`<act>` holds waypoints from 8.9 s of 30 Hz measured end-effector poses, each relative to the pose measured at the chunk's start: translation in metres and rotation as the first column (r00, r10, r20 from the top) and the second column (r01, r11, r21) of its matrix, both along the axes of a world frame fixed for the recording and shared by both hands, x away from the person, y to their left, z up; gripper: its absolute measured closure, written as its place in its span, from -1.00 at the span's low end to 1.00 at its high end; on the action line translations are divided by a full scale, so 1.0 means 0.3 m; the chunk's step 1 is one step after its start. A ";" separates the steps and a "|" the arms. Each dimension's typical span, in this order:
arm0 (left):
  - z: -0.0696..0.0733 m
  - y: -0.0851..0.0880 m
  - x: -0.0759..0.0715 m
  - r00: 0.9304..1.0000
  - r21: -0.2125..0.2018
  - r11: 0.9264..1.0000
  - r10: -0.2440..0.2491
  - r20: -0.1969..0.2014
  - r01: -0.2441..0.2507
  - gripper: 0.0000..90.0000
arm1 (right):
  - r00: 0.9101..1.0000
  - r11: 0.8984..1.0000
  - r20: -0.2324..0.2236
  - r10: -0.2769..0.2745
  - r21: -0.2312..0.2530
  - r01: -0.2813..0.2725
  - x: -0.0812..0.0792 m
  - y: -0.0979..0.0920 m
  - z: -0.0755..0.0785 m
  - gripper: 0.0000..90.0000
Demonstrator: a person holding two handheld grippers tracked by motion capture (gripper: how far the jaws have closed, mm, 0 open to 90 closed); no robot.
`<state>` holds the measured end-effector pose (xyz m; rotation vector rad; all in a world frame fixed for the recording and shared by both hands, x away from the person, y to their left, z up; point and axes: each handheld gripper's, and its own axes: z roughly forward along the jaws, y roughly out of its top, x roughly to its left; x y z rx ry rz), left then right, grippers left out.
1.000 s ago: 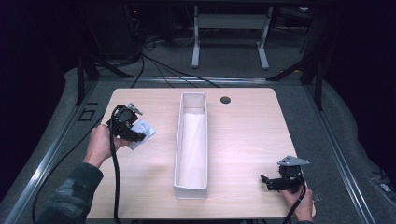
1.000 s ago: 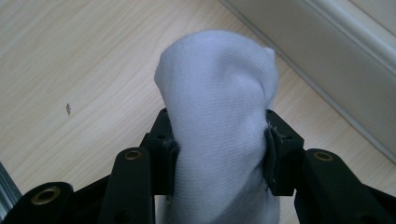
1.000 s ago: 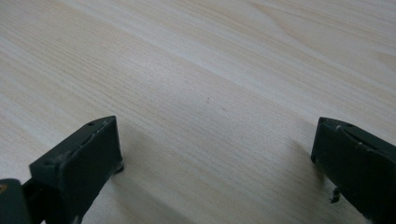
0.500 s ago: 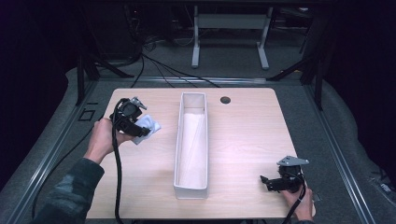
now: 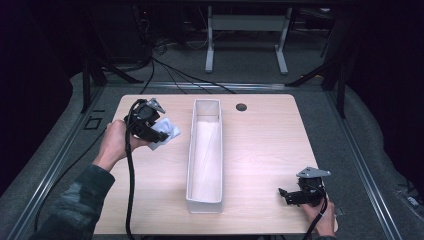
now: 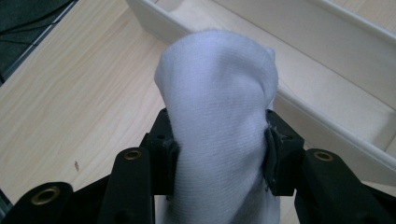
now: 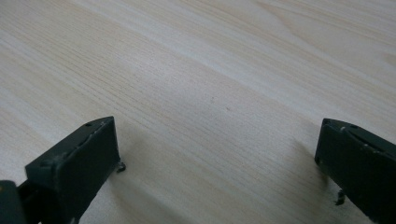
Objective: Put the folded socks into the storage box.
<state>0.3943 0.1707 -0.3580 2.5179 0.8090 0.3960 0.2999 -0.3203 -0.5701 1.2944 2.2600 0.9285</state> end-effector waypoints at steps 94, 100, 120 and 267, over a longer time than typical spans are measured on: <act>-0.136 -0.402 -0.002 0.835 0.115 0.829 -0.533 -0.134 0.548 0.21 | 1.000 1.000 0.000 0.000 0.000 0.000 0.000 0.000 0.000 -1.00; -0.159 -0.411 0.001 0.826 0.118 0.819 -0.544 -0.150 0.561 0.21 | 1.000 1.000 0.000 0.000 0.000 0.000 0.000 0.000 0.000 -1.00; -0.248 -0.426 0.019 0.798 0.104 0.798 -0.566 -0.206 0.593 0.21 | 1.000 1.000 0.000 0.001 0.000 -0.001 0.000 0.000 0.000 -1.00; -0.474 0.309 -0.207 0.994 -0.044 0.996 -0.083 -0.076 0.080 -1.00 | 1.000 1.000 0.003 -0.008 0.001 0.008 -0.001 0.000 -0.001 -1.00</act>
